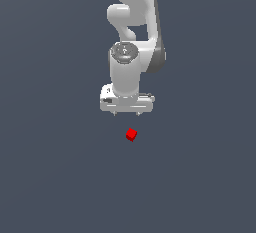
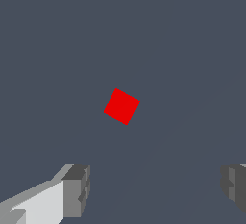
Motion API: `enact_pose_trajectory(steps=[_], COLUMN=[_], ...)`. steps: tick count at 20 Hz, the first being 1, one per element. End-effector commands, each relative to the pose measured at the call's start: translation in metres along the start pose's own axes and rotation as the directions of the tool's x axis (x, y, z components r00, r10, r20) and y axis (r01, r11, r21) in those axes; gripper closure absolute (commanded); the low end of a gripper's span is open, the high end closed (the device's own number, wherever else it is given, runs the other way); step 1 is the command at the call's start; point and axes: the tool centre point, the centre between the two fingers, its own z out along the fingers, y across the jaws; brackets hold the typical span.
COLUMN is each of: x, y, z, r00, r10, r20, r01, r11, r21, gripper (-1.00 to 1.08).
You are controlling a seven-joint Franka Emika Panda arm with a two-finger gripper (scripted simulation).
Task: Pick up the red cube and move it to a goal position.
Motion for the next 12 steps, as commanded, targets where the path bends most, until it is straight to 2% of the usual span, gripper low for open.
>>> enact_pose_trajectory(steps=[1,12], x=[0.000,0.004], y=[0.000,-0.005], z=[0.000,0.021], r00=[1.000,0.997], r10=[0.000,0.077], r20=[0.000,-0.006], r01=[0.000,-0.077], r11=[1.000,0.997], r21=[0.000,0.000], gripper=[-0.92,-0.92])
